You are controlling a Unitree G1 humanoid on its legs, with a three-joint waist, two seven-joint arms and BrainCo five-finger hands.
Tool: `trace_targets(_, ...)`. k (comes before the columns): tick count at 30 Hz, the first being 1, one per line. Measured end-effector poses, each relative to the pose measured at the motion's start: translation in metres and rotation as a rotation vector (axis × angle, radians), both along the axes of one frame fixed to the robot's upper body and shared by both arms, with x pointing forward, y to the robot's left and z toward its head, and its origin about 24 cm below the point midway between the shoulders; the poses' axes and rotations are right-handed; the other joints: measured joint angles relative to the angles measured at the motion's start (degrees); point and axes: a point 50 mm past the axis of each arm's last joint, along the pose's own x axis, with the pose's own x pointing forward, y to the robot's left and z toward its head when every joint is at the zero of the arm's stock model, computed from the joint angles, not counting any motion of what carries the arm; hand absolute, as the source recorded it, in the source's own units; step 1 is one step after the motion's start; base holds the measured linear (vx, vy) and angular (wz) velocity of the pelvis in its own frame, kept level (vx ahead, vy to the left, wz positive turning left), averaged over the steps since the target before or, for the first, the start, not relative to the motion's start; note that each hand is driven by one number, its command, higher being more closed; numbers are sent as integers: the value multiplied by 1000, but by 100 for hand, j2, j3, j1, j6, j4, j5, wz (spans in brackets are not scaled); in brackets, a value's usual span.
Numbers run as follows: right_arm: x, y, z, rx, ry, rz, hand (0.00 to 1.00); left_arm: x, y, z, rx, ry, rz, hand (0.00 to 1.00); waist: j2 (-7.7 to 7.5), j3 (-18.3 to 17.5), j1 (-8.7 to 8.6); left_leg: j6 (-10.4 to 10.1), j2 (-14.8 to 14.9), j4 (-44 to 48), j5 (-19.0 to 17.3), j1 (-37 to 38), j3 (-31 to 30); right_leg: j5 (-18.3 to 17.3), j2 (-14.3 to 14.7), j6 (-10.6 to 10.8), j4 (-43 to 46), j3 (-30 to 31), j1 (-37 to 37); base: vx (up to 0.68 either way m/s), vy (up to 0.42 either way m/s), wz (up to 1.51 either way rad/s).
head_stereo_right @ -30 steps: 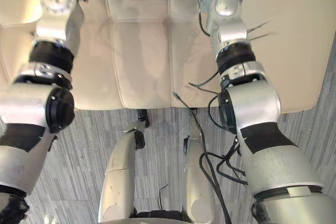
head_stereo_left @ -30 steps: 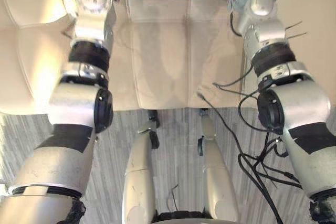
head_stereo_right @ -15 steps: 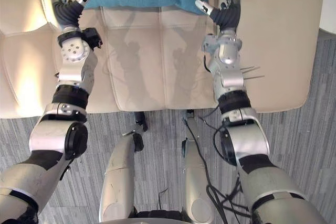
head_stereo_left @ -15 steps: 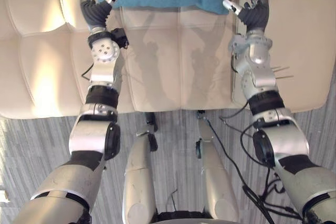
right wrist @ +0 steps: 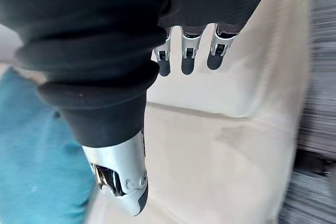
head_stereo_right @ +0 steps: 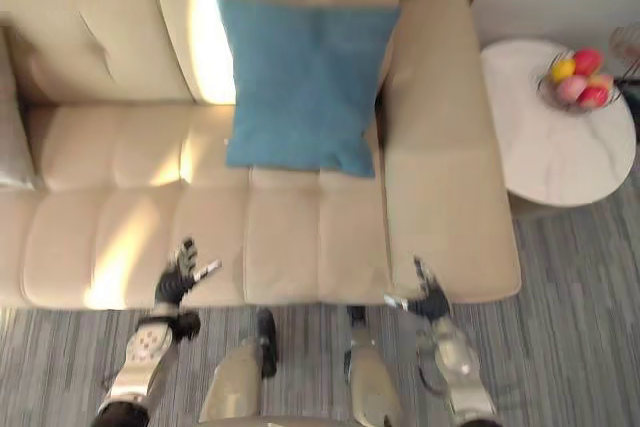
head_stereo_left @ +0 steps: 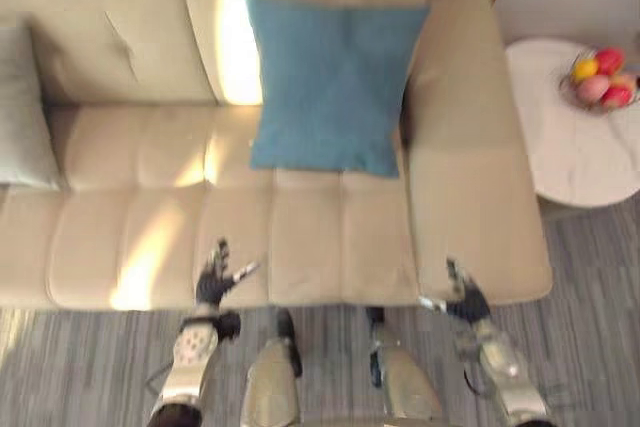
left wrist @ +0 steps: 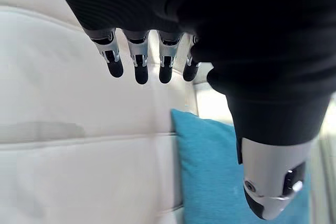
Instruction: Pick up cushions and gather them together orderly.
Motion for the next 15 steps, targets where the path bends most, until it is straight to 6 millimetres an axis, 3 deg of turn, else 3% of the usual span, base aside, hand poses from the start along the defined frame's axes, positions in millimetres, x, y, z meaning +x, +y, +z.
trace_targets(3,-36,-14,-28,10,198,-82,0,-44,12,-38,7,252,31,0,5,-276,-127,9,-142,-300,-10,528,69,-42,-125,46,-118,30,415,52,42,-4)
trace_targets(6,-52,-19,-37,-1,274,-106,0,-70,18,-52,22,375,54,0,-3,-414,-128,7,-175,-452,-8,839,258,-43,-150,48,-152,148,557,35,39,-28)
trace_targets(11,-58,-17,-40,6,300,-116,0,-71,15,-54,18,388,38,0,-51,-417,-103,65,-88,-232,-4,852,595,-79,-63,47,335,300,275,2,9,-30)
trace_targets(13,-55,-12,-40,20,290,-115,0,-63,10,-51,5,354,37,0,-50,-430,-19,128,109,-189,34,734,762,91,61,201,554,247,45,-73,-23,-38)
trace_targets(14,-49,-5,-40,40,276,-111,0,-58,8,-49,-3,331,48,0,-59,-370,14,128,215,-120,37,749,821,-844,42,-36,2344,-26,-456,-147,-138,11)
trace_targets(15,-60,3,-45,64,305,-120,0,-56,5,-49,-8,322,53,0,-126,-378,-39,128,181,27,38,796,680,-1576,-138,170,4398,-150,-646,-147,-138,28)
